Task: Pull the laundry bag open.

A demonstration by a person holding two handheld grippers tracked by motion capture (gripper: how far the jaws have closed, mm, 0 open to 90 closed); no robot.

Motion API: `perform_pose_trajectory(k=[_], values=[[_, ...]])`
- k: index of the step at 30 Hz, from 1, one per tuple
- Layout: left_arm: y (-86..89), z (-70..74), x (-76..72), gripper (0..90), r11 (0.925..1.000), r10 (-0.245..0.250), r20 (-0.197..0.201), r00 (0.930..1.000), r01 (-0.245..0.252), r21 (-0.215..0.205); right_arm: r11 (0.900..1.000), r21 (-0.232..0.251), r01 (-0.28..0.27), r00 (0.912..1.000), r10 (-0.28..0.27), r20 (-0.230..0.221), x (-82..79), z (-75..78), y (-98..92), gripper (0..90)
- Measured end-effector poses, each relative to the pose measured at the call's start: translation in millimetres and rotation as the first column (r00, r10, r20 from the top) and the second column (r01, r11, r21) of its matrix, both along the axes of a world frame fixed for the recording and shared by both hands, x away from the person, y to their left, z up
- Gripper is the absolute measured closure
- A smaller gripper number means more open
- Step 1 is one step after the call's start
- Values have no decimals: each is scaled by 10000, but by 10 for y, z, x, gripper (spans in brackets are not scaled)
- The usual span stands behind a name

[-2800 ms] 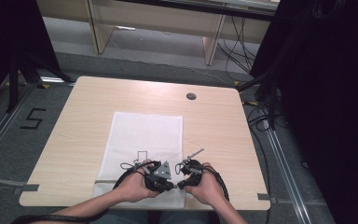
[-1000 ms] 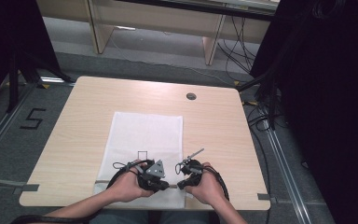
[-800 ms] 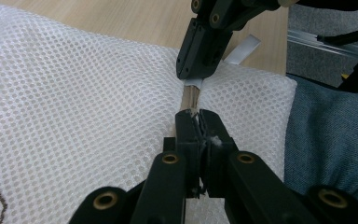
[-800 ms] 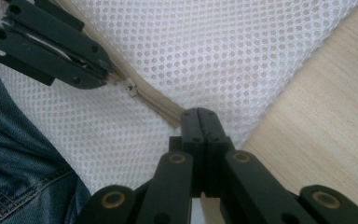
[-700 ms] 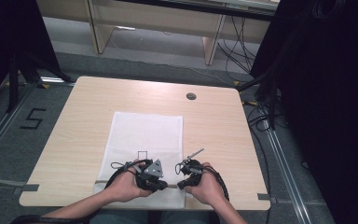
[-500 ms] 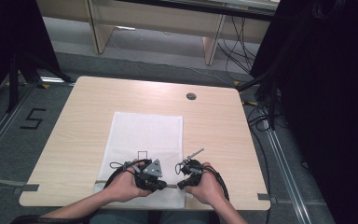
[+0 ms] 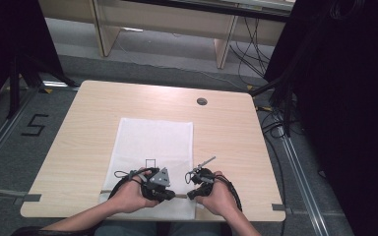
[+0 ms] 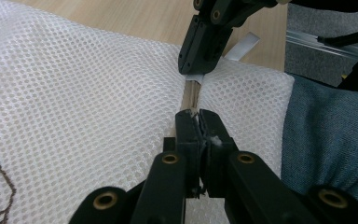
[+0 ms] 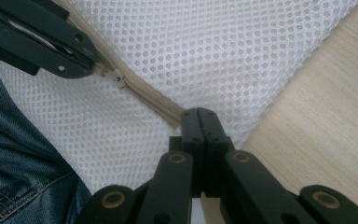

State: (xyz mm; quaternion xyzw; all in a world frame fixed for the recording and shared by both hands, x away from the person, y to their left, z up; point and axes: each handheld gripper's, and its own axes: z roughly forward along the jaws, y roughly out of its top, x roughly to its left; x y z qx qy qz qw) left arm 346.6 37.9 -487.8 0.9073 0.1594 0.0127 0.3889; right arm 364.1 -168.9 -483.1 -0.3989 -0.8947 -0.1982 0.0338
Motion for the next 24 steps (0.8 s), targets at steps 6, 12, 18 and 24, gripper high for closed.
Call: perform_pose_trajectory(k=[6,12,18,24], values=[[41,19,-5,871,9999,111,-41,9999,-111,42,10000,-12,5,10000,-5,3,-1,1,1,900],[50,25,-9,871,9997,219,-130,9997,-220,-50,10000,-11,12,10000,-12,2,0,0,1,900],[60,33,-8,871,9998,192,-124,9997,-192,-36,10000,-41,46,10000,-47,-62,-8,9,8,900],[105,52,-18,871,9996,264,-148,9995,-266,-125,10000,-51,-5,10000,5,11,-5,5,8,900]])
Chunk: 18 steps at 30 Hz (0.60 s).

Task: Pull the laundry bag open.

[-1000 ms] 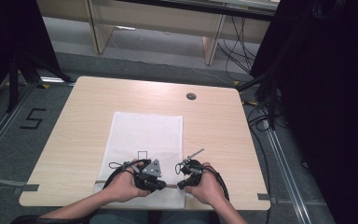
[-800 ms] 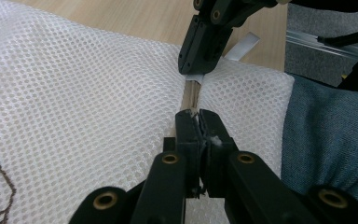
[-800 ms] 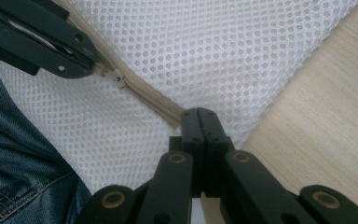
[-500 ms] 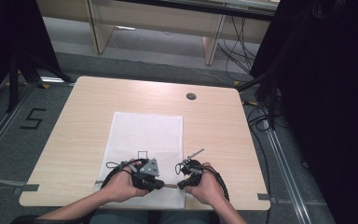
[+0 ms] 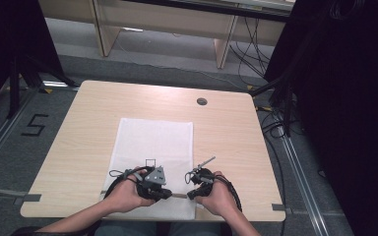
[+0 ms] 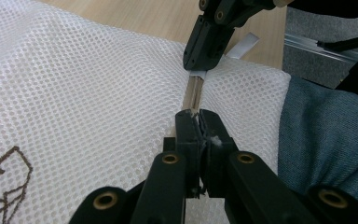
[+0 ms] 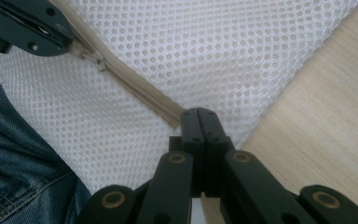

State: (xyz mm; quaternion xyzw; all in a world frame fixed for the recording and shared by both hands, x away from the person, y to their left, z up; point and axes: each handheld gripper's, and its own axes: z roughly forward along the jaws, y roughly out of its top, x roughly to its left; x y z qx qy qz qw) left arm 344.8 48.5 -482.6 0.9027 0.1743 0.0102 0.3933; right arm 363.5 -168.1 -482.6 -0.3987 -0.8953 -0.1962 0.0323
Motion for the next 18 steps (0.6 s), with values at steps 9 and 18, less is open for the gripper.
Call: perform_pose_trajectory(k=[9,18], values=[[35,12,-3,871,10000,46,17,10000,-46,3,10000,-18,16,10000,-16,-11,-3,2,1,900],[70,20,-11,871,9999,150,39,9999,-150,-47,9999,-1,161,9997,-161,-204,-13,10,7,900]])
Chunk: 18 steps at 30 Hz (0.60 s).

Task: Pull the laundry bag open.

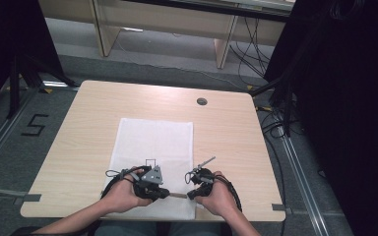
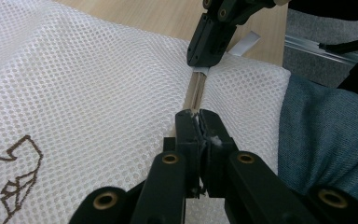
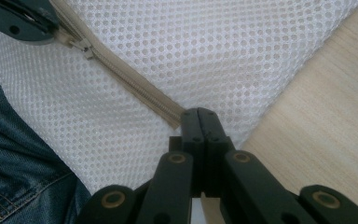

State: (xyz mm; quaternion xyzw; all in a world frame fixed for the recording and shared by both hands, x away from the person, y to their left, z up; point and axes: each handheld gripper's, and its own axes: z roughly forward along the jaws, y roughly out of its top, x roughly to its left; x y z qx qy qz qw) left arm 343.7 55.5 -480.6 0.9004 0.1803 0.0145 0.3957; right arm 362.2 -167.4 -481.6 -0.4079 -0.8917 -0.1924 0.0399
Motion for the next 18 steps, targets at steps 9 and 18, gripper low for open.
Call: perform_pose_trajectory(k=[9,18], values=[[43,15,-4,871,10000,60,-35,10000,-60,-23,9999,5,-123,9997,123,219,8,-9,-7,900],[98,27,-11,871,9999,101,-27,9999,-101,-101,10000,11,-29,10000,29,59,2,-3,-2,900]])
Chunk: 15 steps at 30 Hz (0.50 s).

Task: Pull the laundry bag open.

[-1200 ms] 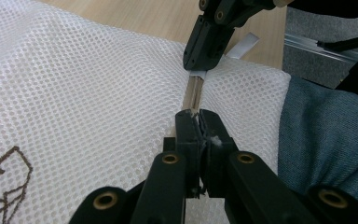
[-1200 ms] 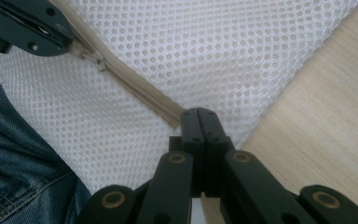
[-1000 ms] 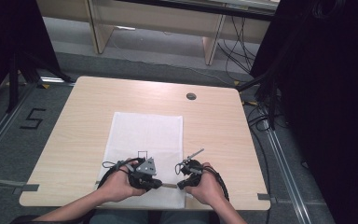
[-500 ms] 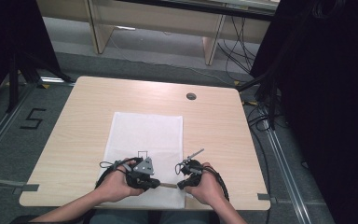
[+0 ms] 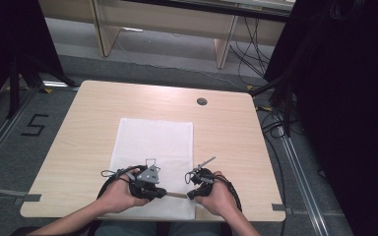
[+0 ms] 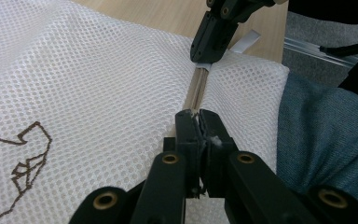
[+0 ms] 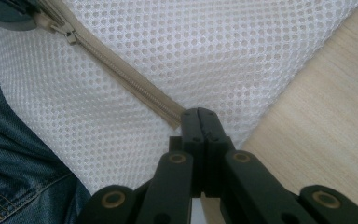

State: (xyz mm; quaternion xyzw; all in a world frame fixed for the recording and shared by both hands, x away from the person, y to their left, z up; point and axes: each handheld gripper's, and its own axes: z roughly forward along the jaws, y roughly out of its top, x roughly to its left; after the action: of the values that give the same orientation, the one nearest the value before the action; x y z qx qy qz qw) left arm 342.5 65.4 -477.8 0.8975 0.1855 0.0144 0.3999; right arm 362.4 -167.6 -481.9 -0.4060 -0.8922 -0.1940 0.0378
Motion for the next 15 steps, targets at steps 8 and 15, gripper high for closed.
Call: perform_pose_trajectory(k=[8,15], values=[[38,10,-12,871,10000,93,-59,9999,-93,-32,9999,-18,-100,9998,100,151,7,-5,-4,900],[74,15,-18,871,9999,148,-50,9999,-149,-50,9999,-17,-113,9998,113,132,8,-5,-4,900]])
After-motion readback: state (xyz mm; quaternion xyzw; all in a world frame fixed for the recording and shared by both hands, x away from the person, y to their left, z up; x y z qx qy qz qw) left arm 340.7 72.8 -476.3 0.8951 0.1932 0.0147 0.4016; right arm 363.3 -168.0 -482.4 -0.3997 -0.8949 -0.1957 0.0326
